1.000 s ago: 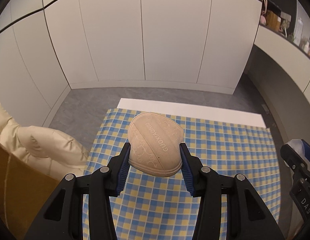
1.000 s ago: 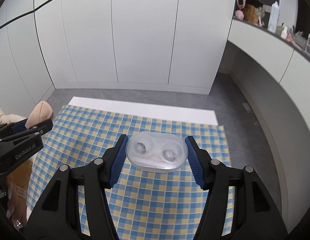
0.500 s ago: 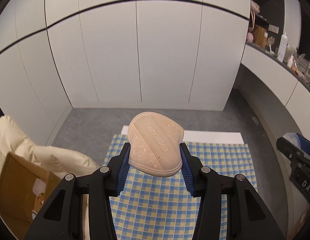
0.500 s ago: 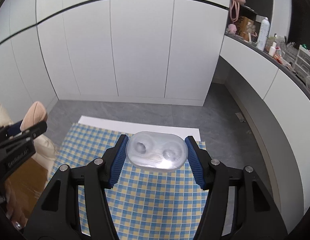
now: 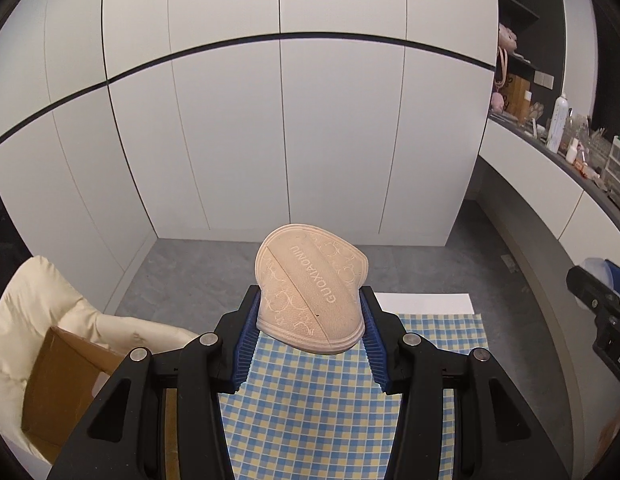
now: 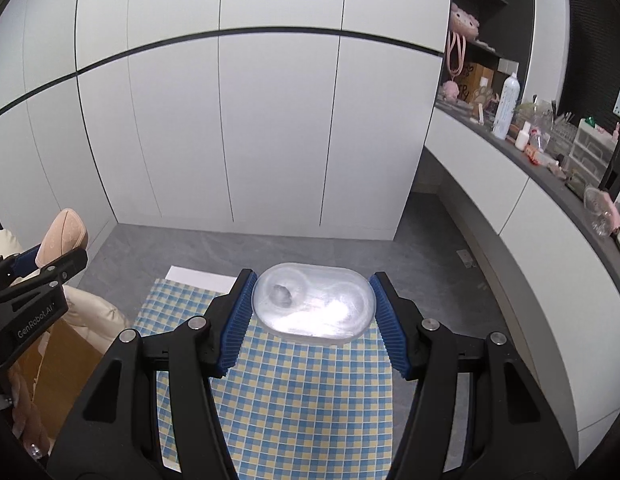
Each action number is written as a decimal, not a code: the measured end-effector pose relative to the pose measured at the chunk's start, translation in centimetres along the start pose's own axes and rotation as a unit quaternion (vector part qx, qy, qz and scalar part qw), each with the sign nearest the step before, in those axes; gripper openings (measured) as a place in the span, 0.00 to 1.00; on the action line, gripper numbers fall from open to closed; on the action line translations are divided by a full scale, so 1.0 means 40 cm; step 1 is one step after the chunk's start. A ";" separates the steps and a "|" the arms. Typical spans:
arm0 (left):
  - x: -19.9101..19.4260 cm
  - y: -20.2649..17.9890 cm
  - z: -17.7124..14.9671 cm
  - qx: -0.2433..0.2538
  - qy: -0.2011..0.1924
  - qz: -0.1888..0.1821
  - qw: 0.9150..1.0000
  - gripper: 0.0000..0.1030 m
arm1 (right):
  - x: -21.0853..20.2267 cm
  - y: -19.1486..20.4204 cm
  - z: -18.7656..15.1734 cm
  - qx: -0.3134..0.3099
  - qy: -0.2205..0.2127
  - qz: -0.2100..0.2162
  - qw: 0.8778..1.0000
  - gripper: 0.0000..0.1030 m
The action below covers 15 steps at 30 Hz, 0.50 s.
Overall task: Organize objects
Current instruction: 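Lift the beige sponge with the left tool while the right tool lifts the clear case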
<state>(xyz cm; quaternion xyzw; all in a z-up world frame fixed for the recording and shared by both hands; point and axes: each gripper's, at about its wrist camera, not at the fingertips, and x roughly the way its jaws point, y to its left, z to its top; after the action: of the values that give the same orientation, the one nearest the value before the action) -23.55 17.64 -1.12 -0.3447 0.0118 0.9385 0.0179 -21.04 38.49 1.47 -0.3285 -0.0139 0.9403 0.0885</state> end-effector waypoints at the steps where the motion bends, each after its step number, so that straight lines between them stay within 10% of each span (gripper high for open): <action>1: -0.011 0.001 0.001 0.001 -0.001 0.005 1.000 0.46 | -0.011 0.003 0.004 -0.003 -0.004 -0.002 1.000 0.59; 15: -0.075 -0.023 -0.015 0.030 -0.023 0.033 0.999 0.46 | -0.072 0.018 0.011 -0.005 -0.011 -0.001 1.000 0.59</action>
<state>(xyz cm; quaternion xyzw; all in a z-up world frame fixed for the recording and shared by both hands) -20.83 18.44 0.36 -0.3215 0.0514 0.9455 -0.0028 -19.22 37.28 3.53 -0.3184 -0.0197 0.9437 0.0878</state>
